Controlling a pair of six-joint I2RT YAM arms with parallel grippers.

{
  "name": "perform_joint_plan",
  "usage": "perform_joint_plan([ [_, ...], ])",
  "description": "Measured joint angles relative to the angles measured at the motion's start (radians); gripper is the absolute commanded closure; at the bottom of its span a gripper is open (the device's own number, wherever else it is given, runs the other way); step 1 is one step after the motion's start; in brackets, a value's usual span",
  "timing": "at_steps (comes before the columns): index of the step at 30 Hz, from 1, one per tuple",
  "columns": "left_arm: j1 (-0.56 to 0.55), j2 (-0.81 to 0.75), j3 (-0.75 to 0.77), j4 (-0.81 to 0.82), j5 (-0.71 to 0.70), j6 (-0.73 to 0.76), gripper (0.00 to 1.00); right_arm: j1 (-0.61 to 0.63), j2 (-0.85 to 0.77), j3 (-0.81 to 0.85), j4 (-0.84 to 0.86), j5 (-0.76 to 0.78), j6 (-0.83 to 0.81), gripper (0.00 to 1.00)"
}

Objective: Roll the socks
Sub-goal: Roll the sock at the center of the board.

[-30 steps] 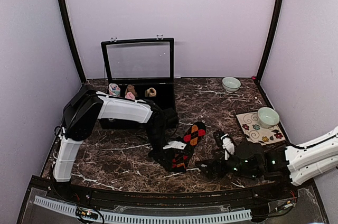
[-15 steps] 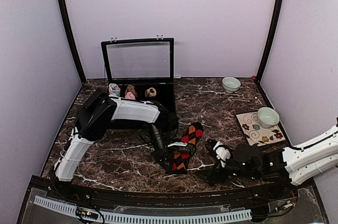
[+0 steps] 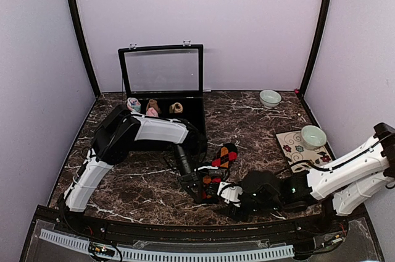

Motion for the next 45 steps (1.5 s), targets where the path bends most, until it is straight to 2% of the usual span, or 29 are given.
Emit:
perform_joint_plan([
  [10,0.003,0.009,0.006,-0.011,0.011,-0.011,1.0,0.024,0.168,0.03,0.048,-0.018,-0.117,0.47],
  [19,0.003,0.02,0.023,-0.03,0.011,-0.014,1.0,0.016,0.287,0.083,0.166,-0.003,-0.219,0.56],
  [23,0.004,0.024,0.032,-0.037,0.007,-0.019,1.0,0.001,0.315,0.076,0.204,-0.006,-0.231,0.68],
  [33,0.003,0.035,0.061,-0.064,-0.013,-0.038,1.0,-0.045,0.34,0.01,0.327,0.004,-0.209,0.69],
  [35,0.003,0.037,0.068,-0.07,-0.02,-0.041,1.0,-0.046,0.345,0.003,0.347,0.003,-0.201,0.72],
  [37,0.003,0.037,0.074,-0.076,-0.027,-0.045,0.95,-0.046,0.35,-0.008,0.373,-0.002,-0.185,0.78],
  [41,0.003,0.035,0.075,-0.08,-0.028,-0.069,0.75,-0.047,0.367,-0.02,0.413,-0.019,-0.152,1.0],
  [45,0.0,-0.021,0.042,-0.035,-0.07,-0.13,0.69,-0.05,0.374,-0.037,0.457,-0.029,-0.105,1.0],
])
